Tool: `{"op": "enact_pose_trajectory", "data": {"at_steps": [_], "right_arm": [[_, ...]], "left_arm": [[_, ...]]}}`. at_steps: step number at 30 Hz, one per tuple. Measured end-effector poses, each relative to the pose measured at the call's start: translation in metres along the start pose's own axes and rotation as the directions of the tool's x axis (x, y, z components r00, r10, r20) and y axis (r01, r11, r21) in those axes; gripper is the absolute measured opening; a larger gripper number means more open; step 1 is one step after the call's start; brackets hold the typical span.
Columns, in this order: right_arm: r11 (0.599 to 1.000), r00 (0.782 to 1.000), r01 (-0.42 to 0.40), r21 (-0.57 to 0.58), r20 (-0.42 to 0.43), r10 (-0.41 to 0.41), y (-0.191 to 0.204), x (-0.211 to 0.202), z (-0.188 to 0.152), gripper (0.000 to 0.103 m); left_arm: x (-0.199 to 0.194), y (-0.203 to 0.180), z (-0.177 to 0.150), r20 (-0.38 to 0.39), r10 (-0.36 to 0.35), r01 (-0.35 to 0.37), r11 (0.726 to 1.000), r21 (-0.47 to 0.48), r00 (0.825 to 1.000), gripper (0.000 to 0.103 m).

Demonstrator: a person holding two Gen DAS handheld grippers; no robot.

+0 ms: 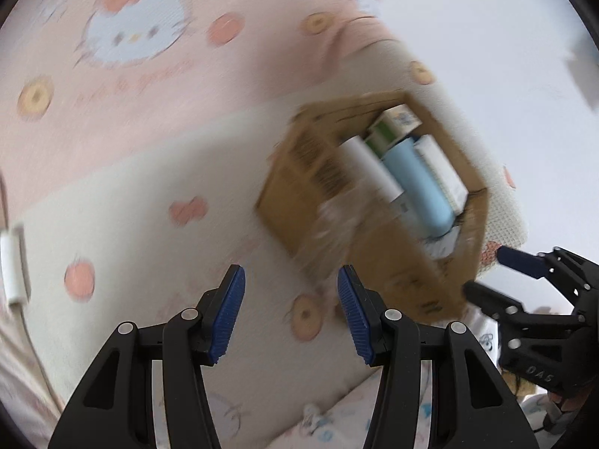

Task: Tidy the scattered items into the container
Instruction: 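Move both grippers over the mat to the last white tube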

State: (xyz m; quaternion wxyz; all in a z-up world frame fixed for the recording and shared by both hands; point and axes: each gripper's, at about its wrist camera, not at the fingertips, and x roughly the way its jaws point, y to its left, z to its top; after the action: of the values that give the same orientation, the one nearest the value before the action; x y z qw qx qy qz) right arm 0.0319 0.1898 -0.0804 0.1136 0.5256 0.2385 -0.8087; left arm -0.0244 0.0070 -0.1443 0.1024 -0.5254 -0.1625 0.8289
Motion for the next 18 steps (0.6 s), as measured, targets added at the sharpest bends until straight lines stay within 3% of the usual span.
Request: {"op": "enact_pose_trajectory", "data": {"at_steps": [2, 5, 10, 12, 15, 18], "right_arm": [[0.999, 1.000, 0.009, -0.035, -0.012, -0.010, 0.011, 0.001, -0.003, 0.060], [0.994, 0.998, 0.024, -0.103, -0.056, -0.030, 0.031, 0.009, -0.004, 0.060], [0.977, 0.997, 0.045, -0.207, -0.057, -0.058, 0.069, 0.014, 0.002, 0.060], [0.964, 0.997, 0.058, -0.260, -0.038, -0.070, 0.086, 0.012, 0.005, 0.060], [0.919, 0.993, 0.114, -0.377, 0.029, -0.112, 0.120, 0.006, 0.008, 0.060], [0.826, 0.983, 0.172, -0.537, 0.142, -0.112, 0.161, -0.002, 0.005, 0.060]], "left_arm": [[0.001, 0.018, -0.007, -0.010, 0.027, -0.028, 0.999, -0.027, 1.000, 0.056], [0.008, 0.050, -0.020, -0.062, 0.127, -0.132, 0.988, -0.086, 0.990, 0.056], [0.001, 0.103, -0.034, -0.076, 0.085, -0.103, 0.955, -0.278, 0.993, 0.056], [-0.004, 0.124, -0.038, -0.072, 0.103, -0.121, 0.936, -0.331, 0.992, 0.056], [-0.008, 0.150, -0.044, -0.075, 0.174, -0.190, 0.914, -0.359, 0.982, 0.056], [-0.012, 0.171, -0.052, -0.094, 0.234, -0.252, 0.891, -0.379, 0.968, 0.056]]}}
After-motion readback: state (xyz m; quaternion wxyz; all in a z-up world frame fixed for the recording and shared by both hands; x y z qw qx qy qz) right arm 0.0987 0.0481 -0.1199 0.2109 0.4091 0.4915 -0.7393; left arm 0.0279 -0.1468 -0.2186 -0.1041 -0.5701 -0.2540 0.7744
